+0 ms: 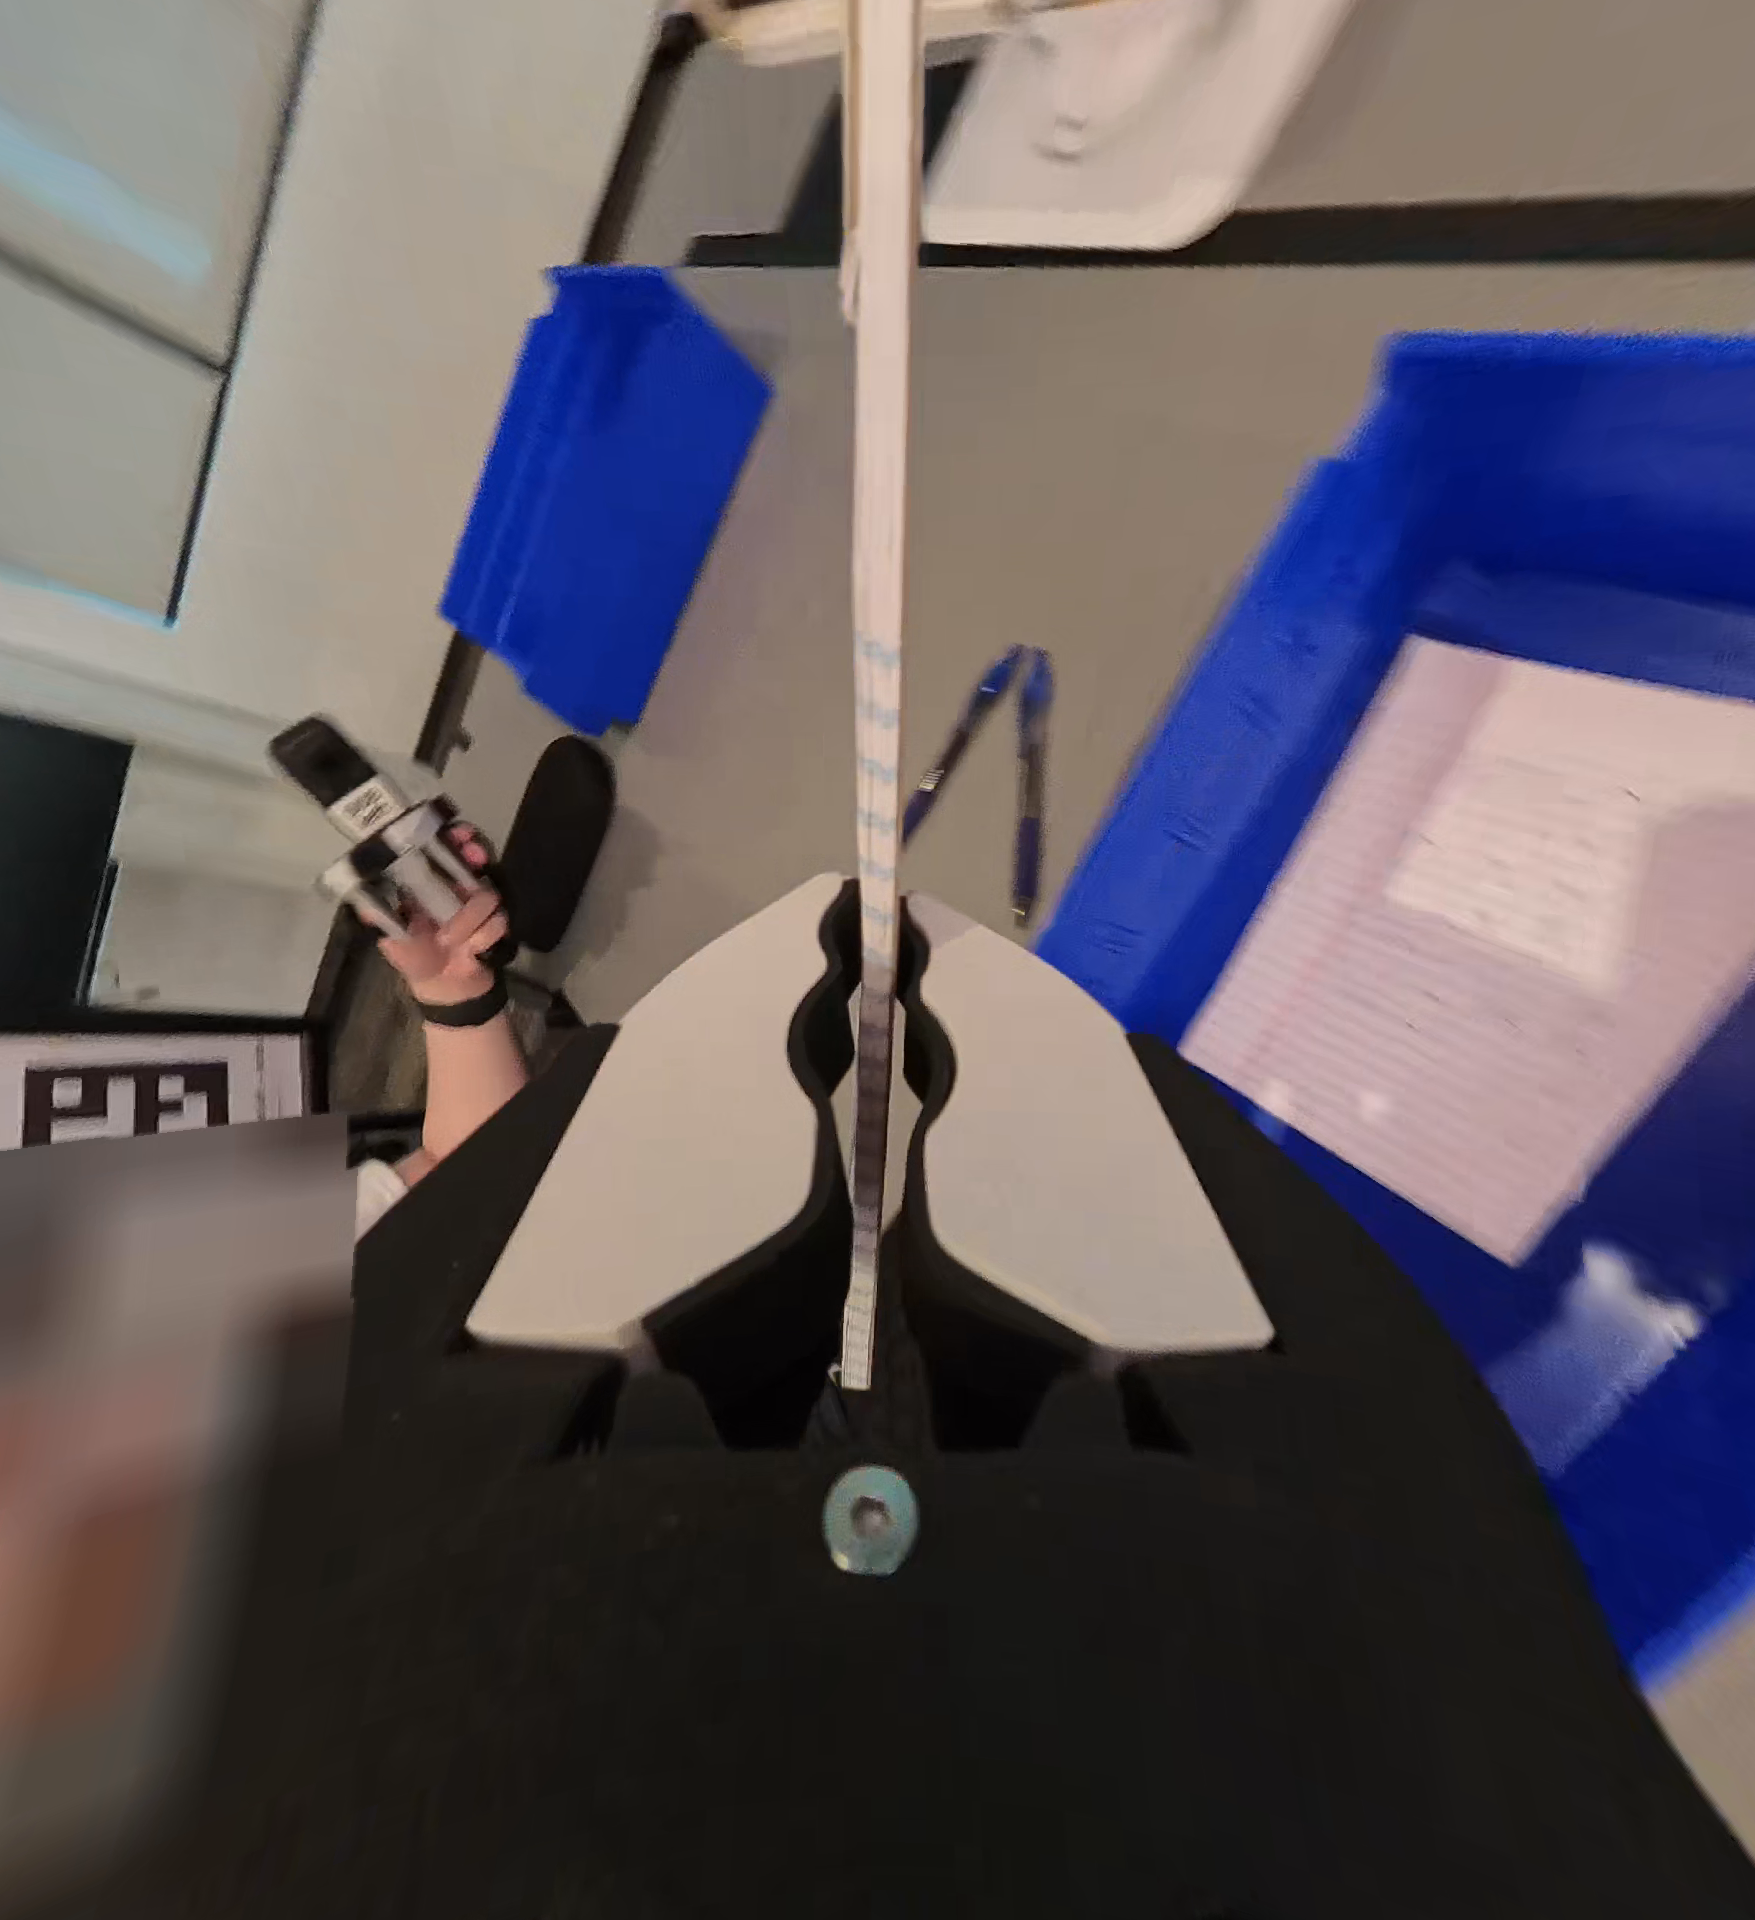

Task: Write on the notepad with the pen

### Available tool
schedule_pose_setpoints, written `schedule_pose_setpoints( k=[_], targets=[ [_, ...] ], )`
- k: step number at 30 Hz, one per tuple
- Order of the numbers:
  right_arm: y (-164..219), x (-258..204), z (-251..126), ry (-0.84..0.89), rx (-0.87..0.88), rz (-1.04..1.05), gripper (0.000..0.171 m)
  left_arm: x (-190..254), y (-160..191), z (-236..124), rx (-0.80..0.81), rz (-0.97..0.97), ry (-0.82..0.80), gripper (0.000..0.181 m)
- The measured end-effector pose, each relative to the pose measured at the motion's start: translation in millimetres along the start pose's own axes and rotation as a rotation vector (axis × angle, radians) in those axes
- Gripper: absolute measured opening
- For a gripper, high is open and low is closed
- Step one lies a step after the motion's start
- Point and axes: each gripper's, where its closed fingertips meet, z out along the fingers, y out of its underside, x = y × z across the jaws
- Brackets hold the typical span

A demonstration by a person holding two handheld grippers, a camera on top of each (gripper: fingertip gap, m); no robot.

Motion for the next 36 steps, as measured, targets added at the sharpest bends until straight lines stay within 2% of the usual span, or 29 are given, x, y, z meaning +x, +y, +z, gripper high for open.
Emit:
schedule_pose_setpoints(
  k=[4,8,14,20,26,29,36],
  targets=[
    [10,69,-10,0.146,-0.031,0.161,0.005,3,12,3,-0.054,-0.029,0.012,0.023],
    [31,112,13,0.147,-0.112,0.280,0.004,6,17,8,-0.088,-0.020,0.009,0.023],
    [44,145,59,0.088,-0.164,0.349,0.004,0,26,11,-0.124,-0.038,-0.010,0.023],
    [48,164,76,0.061,-0.174,0.386,0.004,-11,30,11,-0.134,-0.065,-0.038,0.023],
    [54,182,77,0.141,-0.210,0.374,0.011,-12,35,19,-0.157,-0.075,-0.031,0.023],
    [60,186,80,0.180,-0.249,0.368,0.028,-10,38,23,-0.176,-0.073,-0.029,0.023],
    [77,210,75,0.429,-0.376,0.287,0.037,2,45,30,-0.211,-0.065,0.001,0.023]
  ],
)
